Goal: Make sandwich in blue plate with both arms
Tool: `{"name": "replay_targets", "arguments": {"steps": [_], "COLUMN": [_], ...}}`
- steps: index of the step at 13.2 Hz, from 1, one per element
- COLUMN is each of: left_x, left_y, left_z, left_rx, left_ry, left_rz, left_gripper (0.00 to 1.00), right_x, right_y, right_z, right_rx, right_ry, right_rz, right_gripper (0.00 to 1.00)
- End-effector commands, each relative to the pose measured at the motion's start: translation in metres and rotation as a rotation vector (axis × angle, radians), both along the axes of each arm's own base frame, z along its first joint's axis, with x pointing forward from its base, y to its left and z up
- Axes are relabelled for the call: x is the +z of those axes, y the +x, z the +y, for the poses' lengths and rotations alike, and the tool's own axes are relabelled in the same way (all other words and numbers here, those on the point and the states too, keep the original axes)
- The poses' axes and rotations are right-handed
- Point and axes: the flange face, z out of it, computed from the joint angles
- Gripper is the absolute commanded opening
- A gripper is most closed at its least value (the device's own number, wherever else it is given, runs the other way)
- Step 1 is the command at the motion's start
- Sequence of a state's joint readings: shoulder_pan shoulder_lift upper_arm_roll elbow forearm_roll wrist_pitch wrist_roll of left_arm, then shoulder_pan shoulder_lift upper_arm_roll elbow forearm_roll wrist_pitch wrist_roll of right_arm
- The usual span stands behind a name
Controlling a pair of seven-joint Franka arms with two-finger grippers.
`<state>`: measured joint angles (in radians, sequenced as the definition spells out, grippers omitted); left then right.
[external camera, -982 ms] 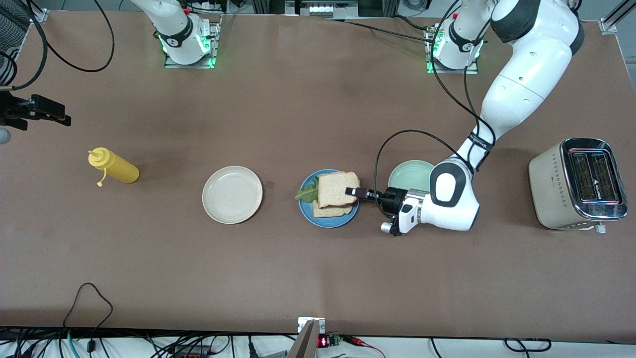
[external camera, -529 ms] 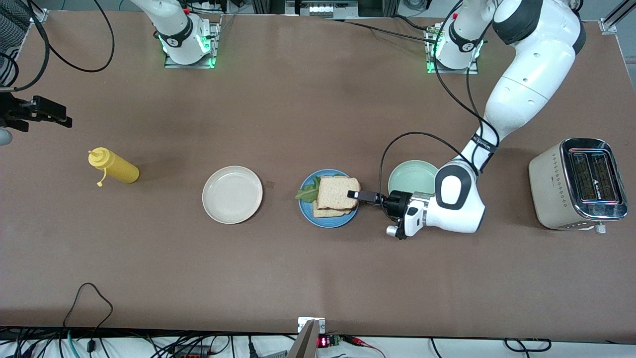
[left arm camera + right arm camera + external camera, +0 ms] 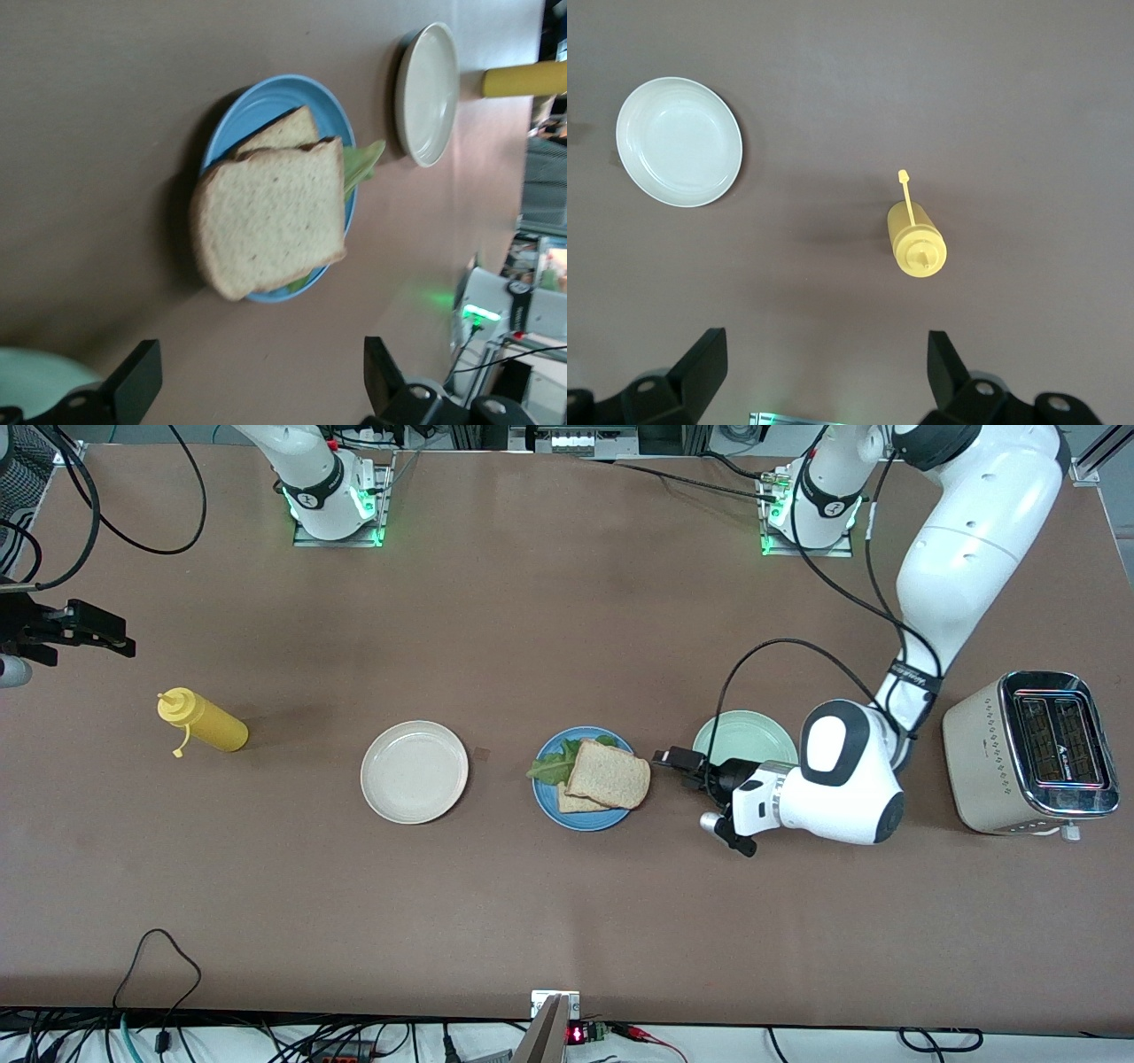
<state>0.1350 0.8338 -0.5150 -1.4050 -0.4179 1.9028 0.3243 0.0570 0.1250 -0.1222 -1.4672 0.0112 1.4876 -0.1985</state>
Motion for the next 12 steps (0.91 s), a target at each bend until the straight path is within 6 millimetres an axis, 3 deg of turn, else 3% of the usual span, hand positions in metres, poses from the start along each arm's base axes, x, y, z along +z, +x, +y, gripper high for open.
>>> {"name": "replay_targets", "arguments": {"steps": [1, 7, 9, 11, 12], "left_x": [0.050, 0.188, 0.233, 0.272, 0.290], "left_y": [-0.004, -0.029, -0.040, -0.049, -0.056], "left_z": [0.026, 0.101, 0.118, 0.149, 0.152], "left_rx": [-0.057, -0.206, -0.183, -0.100, -0.067], "left_ry": [0.158, 0.616, 0.699, 0.740, 0.751], "left_rz": [-0.024, -0.149, -0.186, -0.224, -0.245], "left_gripper": [1.00, 1.00, 1.00, 1.00, 1.00], "right_x": [0.005, -0.001, -0.004, -0.003, -0.004], "right_y": [-0.004, -0.002, -0.001, 0.000, 0.000], "right_z": [0.000, -0.007, -0.008, -0.003, -0.003], "right_rx": [-0.008, -0.017, -0.017, -0.007, -0.007], "right_ry": [0.014, 0.011, 0.013, 0.011, 0.011], "right_rz": [-0.016, -0.006, -0.003, -0.009, -0.007], "right_gripper": [1.00, 1.00, 1.00, 1.00, 1.00]}}
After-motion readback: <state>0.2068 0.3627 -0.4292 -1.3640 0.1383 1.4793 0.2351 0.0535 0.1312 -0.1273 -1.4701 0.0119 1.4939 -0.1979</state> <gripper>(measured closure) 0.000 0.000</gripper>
